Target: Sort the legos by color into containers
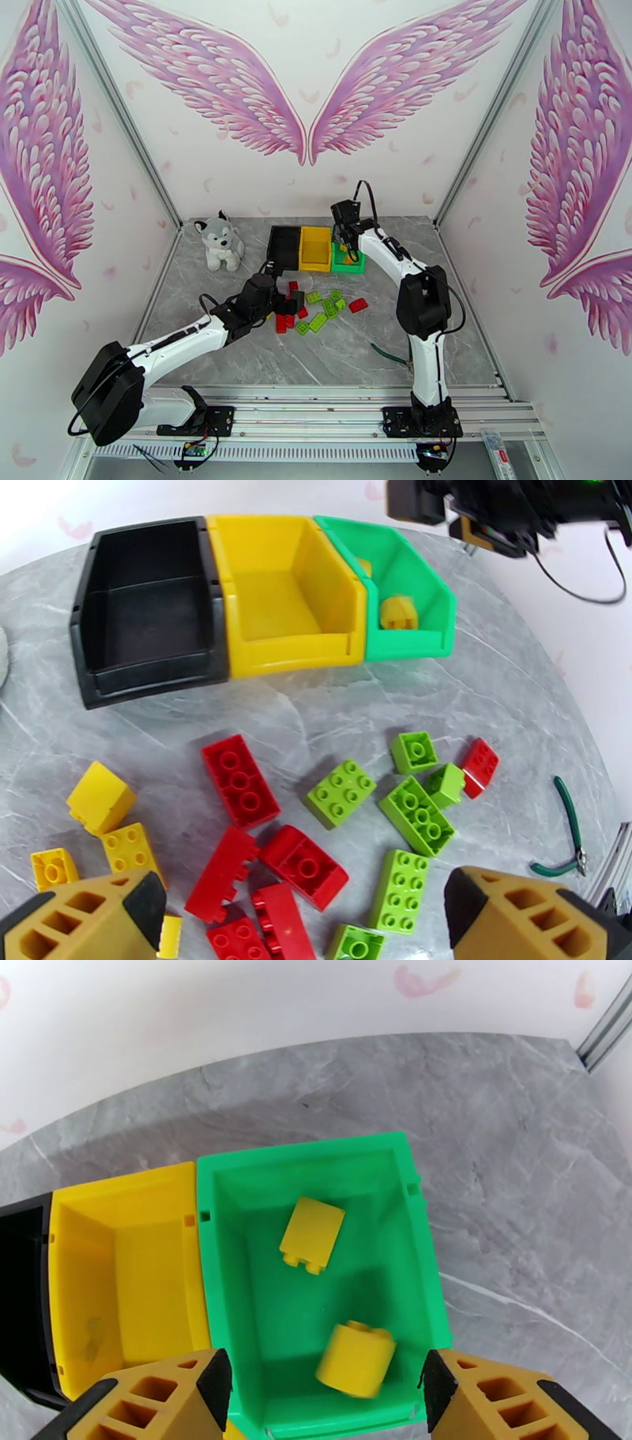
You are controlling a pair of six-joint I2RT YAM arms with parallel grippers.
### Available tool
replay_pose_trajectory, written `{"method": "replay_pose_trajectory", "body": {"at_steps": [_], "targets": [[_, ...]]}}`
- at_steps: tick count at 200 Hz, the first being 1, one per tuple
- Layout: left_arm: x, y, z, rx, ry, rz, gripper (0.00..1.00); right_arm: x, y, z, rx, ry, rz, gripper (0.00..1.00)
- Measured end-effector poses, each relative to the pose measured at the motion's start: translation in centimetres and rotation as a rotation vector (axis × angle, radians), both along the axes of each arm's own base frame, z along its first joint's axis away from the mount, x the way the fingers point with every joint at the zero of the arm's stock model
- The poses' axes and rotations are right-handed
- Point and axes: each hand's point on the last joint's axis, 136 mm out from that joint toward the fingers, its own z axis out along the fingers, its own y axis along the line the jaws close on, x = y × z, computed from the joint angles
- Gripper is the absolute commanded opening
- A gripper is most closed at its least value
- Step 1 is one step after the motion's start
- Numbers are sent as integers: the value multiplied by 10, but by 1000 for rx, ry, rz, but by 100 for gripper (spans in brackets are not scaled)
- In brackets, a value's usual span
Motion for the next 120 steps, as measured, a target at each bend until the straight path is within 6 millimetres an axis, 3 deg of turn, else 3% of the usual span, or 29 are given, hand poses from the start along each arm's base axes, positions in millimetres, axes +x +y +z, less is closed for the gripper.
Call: {"method": "replay_pose_trajectory", "body": {"at_steps": [28,44,78,120], "targets": [[10,22,6,-22,-6,77,99,-23,8,-3,-8,22,62,69],[15,40,7,-42,-5,134,99,-39,24,4,-11,16,126,69],[22,88,-1,-87,21,280,99,-74,91,17,35,-11,314,68],[26,134,-16,-137,69,429,99,-119,176,9,70,11,543,62]]}}
